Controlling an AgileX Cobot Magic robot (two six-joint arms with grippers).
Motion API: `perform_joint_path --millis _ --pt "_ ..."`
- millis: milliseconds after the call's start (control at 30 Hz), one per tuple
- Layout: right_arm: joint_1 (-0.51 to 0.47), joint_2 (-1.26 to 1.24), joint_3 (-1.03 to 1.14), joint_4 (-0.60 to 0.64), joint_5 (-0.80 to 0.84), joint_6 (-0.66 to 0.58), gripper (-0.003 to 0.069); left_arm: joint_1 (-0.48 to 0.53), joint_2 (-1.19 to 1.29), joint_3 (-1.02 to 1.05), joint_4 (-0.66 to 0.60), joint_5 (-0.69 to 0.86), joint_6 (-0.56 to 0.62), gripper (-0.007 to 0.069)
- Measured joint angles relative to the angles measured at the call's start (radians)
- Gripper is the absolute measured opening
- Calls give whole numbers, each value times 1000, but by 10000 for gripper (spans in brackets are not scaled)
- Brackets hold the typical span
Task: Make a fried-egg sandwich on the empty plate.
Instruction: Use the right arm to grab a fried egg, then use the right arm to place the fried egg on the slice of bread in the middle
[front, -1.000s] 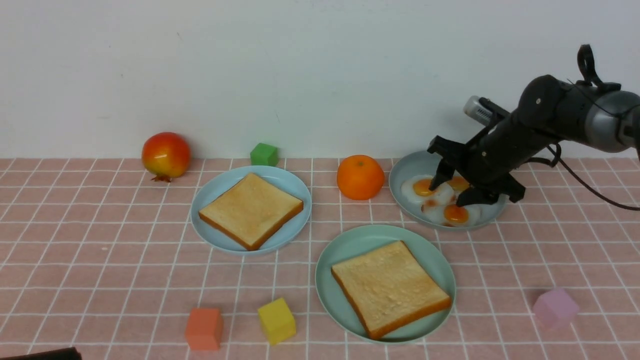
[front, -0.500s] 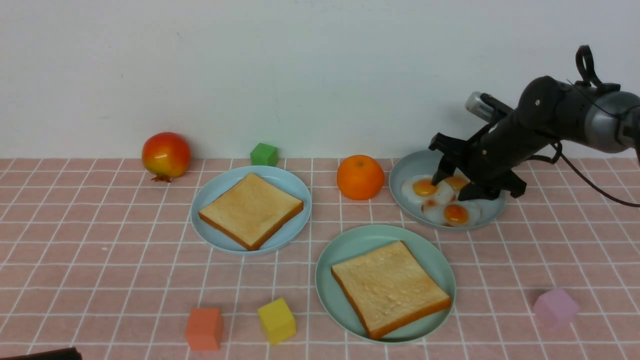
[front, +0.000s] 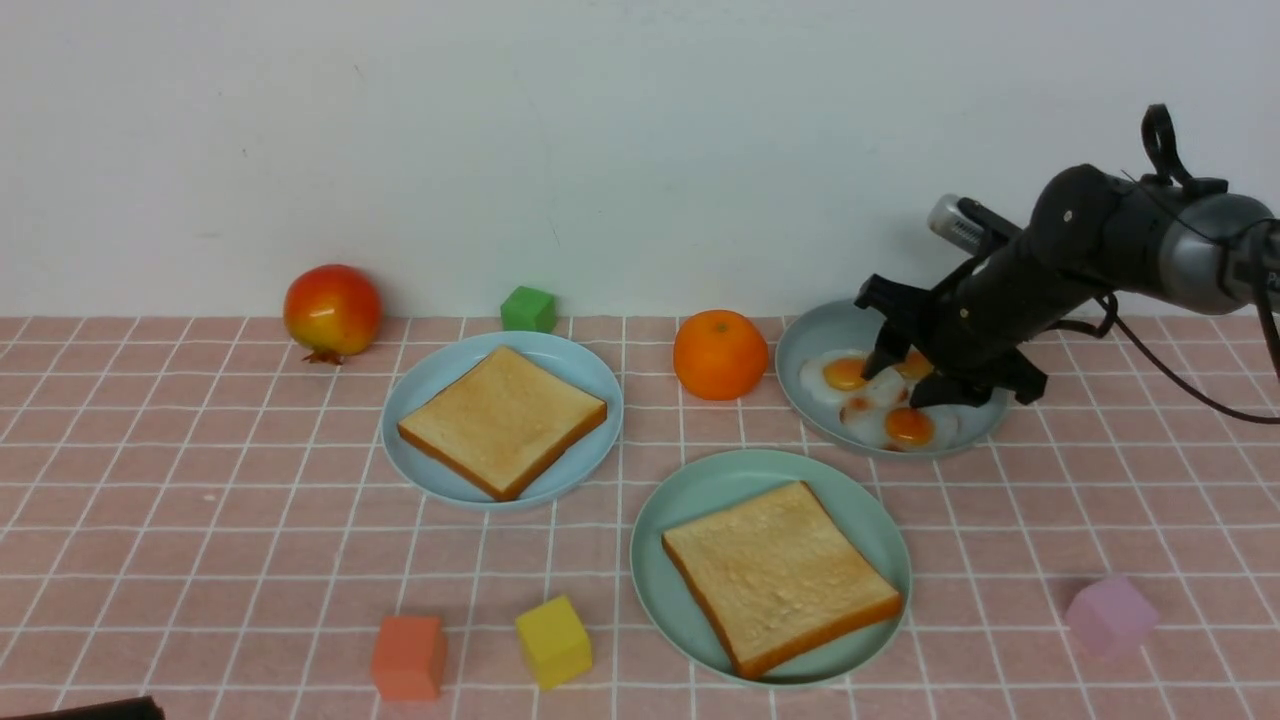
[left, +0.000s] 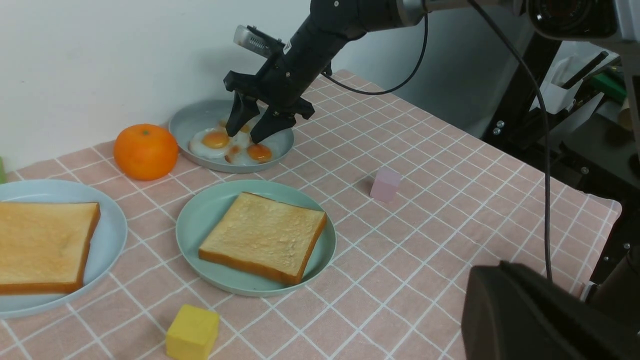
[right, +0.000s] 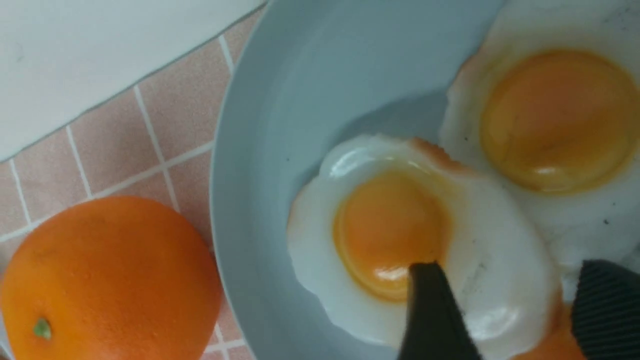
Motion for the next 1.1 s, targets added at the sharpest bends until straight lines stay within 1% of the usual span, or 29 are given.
perform_joint_path --millis 33,67,100,267,300,333,367,400,467,700,1000,1100 --pt "-1 1 0 4 -5 0 377 0 0 0 0 0 0 12" --pt "-2 2 0 12 -9 0 338 0 0 0 0 0 0 12" --pt "-2 2 0 17 -10 0 323 0 0 0 0 0 0 12" --pt "-2 4 0 44 -13 0 172 0 0 0 0 0 0 12" --pt "-2 4 0 44 -13 0 167 0 0 0 0 0 0 12" --pt "-2 4 0 45 -13 0 138 0 0 0 0 0 0 12" --pt "-2 4 0 46 -13 0 129 0 0 0 0 0 0 12" --pt "-2 4 0 46 -13 0 95 0 0 0 0 0 0 12" --pt "-2 4 0 38 -12 0 83 0 0 0 0 0 0 12" --pt "-2 -9 0 -3 2 -3 83 0 0 0 0 0 0 12" --pt "-2 -112 2 -15 24 -88 83 0 0 0 0 1 0 12" --pt "-2 -144 3 -19 56 -124 83 0 0 0 0 1 0 12"
